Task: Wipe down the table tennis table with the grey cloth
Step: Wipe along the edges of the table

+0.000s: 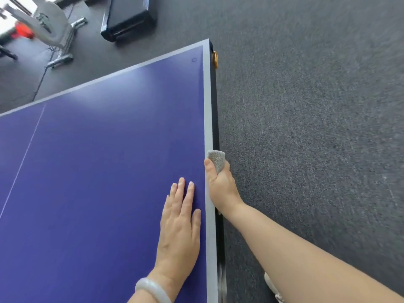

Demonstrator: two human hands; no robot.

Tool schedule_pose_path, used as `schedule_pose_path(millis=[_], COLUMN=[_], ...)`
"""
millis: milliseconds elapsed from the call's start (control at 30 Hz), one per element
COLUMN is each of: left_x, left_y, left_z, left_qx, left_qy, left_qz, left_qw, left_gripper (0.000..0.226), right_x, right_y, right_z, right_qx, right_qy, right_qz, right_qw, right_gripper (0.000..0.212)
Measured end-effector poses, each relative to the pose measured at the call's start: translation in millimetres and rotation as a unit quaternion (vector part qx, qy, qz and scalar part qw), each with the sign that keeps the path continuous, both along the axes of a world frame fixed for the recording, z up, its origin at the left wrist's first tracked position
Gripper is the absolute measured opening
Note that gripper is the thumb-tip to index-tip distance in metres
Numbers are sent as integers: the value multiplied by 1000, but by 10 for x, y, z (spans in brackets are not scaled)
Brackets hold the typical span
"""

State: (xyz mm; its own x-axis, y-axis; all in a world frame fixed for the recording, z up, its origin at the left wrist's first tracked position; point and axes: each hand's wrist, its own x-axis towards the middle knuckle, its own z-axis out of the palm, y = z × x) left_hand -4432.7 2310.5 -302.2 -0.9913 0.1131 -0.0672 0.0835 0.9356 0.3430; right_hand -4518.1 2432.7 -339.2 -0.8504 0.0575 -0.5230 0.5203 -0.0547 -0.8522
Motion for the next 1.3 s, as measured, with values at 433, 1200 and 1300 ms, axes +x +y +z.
schedule_pose_path(millis=[433, 1200, 1300], left_x=[174, 164, 175], left_y=[93, 85, 75], left_z=[-47, -56, -61], left_qx=[-81, -82, -88], left_qy=[12, 13, 15], left_qz=[9, 14, 9], left_qw=[997, 996, 996], left_gripper=[59, 64, 65], right_x=[945, 1284, 511], right_y=[-229, -289, -164], right_z=[-21, -67, -112], right_qx=[-55, -45, -60], right_qy=[59, 47, 32], right_qz=[-59, -64, -85], right_qw=[995, 996, 994], right_gripper=[76, 78, 58])
